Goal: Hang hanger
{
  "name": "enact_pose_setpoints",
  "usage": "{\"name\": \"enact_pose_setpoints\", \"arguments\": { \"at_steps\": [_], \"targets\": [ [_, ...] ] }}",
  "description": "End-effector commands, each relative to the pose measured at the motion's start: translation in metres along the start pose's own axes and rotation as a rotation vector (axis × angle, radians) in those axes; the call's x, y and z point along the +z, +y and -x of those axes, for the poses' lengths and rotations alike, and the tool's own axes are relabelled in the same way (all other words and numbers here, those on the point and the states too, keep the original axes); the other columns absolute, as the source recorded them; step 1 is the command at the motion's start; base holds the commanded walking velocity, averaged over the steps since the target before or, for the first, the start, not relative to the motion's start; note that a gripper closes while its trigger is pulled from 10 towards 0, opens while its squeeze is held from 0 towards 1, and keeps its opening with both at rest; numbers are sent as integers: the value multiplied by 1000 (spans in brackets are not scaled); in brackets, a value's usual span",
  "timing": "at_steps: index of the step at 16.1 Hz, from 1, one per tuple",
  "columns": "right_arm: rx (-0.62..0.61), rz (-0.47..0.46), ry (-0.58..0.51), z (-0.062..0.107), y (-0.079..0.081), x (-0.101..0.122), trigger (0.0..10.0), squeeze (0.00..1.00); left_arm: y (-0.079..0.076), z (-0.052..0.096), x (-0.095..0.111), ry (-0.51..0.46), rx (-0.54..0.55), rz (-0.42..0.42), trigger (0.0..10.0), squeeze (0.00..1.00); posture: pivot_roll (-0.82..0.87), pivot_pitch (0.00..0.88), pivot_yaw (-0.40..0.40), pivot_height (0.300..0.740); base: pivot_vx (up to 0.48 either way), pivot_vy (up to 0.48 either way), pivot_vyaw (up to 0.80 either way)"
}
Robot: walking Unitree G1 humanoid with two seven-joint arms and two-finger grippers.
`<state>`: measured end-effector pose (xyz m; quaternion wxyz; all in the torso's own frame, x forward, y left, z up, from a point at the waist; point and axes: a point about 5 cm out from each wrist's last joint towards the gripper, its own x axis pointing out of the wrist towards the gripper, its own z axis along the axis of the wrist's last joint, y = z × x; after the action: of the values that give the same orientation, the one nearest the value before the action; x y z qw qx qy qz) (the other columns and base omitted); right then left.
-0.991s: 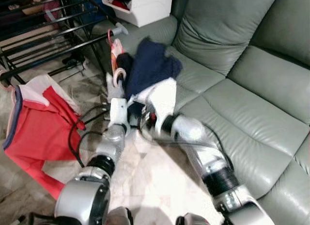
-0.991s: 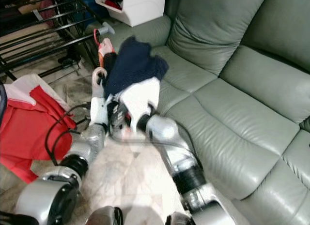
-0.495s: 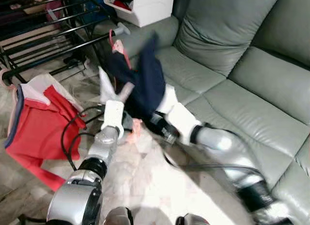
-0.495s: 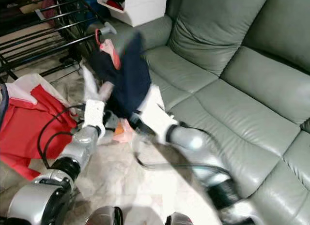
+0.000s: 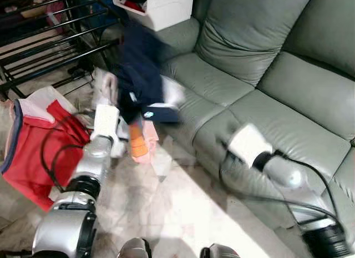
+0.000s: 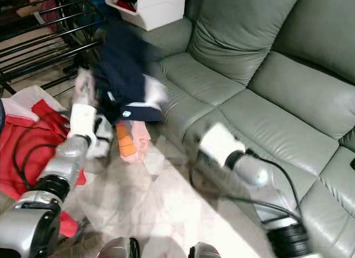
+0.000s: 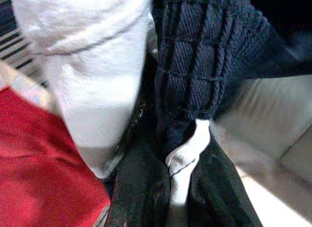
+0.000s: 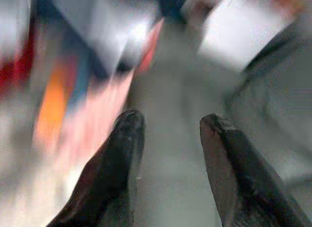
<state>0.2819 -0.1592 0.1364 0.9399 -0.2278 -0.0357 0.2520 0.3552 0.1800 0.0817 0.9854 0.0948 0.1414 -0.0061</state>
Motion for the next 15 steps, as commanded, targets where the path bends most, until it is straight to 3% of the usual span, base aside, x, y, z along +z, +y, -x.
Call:
{"name": "enact_pose_setpoints", "arguments": {
  "at_steps": [1,5,7,8,9,11,12,15],
  "targets": [
    [-56,-32,-85,1,-10,15,10000,1000,-10,0,4,-18,-40,-6,3490,0,-101,26,63,740,0,0,0],
    [203,-65,-34,5,10,10,10000,1000,-10,1,5,-38,-96,-76,3961,0,-92,16,67,740,0,0,0],
    [301,-6,-32,10,12,12,10000,1000,-5,1,8,-48,-133,-107,4078,0,-93,12,70,740,0,0,0],
    [338,46,-30,14,10,12,10000,1000,-4,4,10,-78,-216,-162,3686,0,-95,11,72,740,0,0,0],
    [419,92,-15,22,7,13,10000,1000,-2,10,11,-110,-367,-254,3059,0,-96,11,73,740,0,0,0],
    [545,102,4,32,5,18,10000,1000,2,22,4,-124,-560,-398,3176,0,-95,11,73,740,0,0,0],
    [583,99,4,34,2,22,10000,1000,5,26,-1,-119,-621,-472,0,0,-93,12,70,740,0,0,0],
    [635,146,3,31,-7,29,10000,1000,2,38,-11,-115,-813,-638,0,0,-93,13,68,740,0,0,0]
  ]
}}
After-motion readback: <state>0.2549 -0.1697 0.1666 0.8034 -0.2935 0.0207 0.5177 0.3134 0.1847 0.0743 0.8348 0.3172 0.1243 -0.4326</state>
